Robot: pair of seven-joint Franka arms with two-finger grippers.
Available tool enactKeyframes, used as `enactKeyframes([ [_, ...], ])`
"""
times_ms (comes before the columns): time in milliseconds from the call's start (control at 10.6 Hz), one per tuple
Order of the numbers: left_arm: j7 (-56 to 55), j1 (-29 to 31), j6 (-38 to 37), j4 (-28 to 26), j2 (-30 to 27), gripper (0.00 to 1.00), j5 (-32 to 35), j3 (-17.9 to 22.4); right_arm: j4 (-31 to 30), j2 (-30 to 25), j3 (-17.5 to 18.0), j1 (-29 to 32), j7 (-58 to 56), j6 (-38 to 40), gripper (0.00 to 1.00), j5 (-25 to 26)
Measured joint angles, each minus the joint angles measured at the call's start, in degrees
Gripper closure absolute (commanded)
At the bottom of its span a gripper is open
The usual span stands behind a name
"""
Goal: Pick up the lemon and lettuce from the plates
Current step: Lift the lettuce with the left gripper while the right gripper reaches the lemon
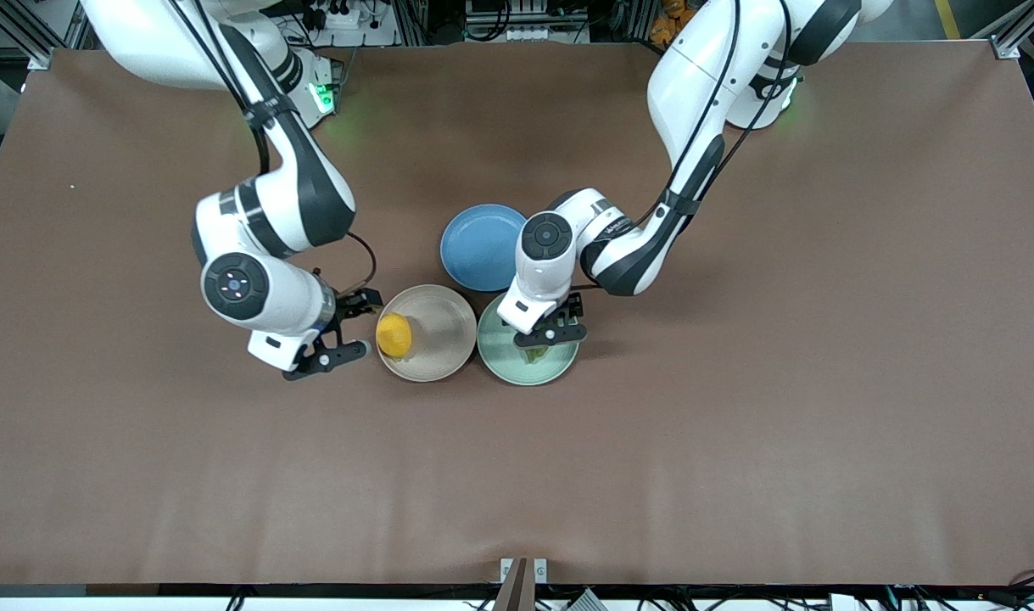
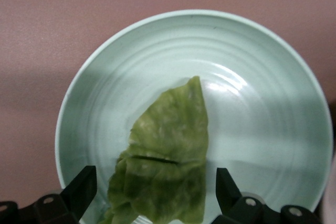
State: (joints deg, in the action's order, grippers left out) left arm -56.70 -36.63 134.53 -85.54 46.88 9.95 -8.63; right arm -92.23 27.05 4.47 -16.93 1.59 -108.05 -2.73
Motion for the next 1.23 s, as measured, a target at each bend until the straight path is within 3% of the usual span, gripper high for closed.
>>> enactKeyframes([
  [284, -0.7, -0.2, 1.7, 0.0, 0.1, 0.0, 0.0, 0.0, -2.8, 1.6, 0.0, -1.0, 0.1, -7.9, 0.0, 0.0],
  [378, -0.7, -0.4, 1.8, 0.0, 0.3, 0.06, 0.0, 0.0, -4.7, 1.7, 0.0, -1.1, 0.1, -11.1, 0.0, 0.0],
  [473, -0.7, -0.5, 1.9, 0.0, 0.6, 0.54, 0.0, 0.0, -6.4, 1.9, 0.0, -1.4, 0.2, -13.6, 0.0, 0.0],
  [567, -0.8, -0.6, 2.3, 0.0, 0.8, 0.9, 0.0, 0.4, -7.8, 2.2, 0.0, -1.7, 0.8, -15.6, 0.0, 0.0],
  [662, -0.8, -0.7, 2.7, 0.0, 1.0, 1.0, 0.0, 0.7, -8.5, 2.5, 0.0, -2.1, 1.2, -16.8, 0.0, 0.0],
  [1229, -3.6, -0.7, 2.9, 0.8, 1.1, 1.0, 0.0, 0.9, -13.7, 3.9, -0.1, -3.6, 2.6, -26.4, 0.0, 0.0],
])
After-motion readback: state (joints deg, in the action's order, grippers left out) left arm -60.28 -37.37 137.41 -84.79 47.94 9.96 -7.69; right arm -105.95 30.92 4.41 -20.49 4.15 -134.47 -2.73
